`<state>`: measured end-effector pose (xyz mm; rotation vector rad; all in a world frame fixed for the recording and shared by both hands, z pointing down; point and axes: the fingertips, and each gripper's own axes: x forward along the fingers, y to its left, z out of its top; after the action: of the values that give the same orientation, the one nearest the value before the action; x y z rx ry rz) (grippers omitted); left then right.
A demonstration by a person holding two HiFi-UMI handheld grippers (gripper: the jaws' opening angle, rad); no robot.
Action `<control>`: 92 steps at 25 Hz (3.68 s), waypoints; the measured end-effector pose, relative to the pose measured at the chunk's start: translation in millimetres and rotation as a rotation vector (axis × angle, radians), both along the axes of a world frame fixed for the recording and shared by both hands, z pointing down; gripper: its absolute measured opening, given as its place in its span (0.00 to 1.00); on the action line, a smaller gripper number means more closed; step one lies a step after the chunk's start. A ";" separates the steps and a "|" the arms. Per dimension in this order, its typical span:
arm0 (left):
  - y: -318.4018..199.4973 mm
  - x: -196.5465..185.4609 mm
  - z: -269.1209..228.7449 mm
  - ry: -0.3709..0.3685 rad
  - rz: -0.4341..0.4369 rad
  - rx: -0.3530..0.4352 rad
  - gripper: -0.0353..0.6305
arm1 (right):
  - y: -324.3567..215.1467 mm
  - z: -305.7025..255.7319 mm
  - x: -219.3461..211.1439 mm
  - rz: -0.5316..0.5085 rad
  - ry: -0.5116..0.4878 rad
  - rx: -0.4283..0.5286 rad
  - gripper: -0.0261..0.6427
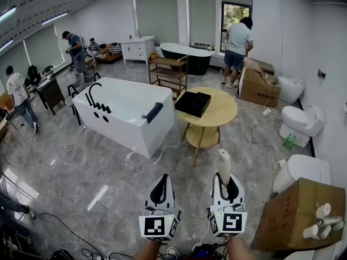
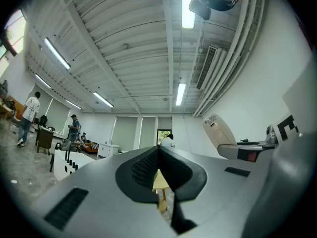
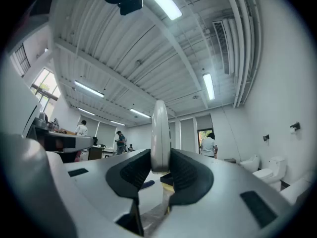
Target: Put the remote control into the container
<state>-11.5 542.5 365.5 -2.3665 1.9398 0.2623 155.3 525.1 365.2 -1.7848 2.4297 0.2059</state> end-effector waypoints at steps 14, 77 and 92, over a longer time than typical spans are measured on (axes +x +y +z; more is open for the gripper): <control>5.9 62.6 1.8 -0.016 -0.017 -0.002 0.08 | 5.7 7.0 54.0 -0.029 -0.013 -0.005 0.23; -170.1 -108.4 9.2 0.037 -0.024 -0.006 0.08 | -172.3 12.9 -124.7 -0.034 0.042 0.001 0.23; -261.9 -93.9 1.9 -0.048 -0.027 0.020 0.08 | -256.5 12.3 -124.0 -0.042 0.032 -0.004 0.23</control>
<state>-105.4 280.7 367.4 -2.3102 1.9375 0.2205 31.4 268.6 377.5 -1.7429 2.4885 0.2273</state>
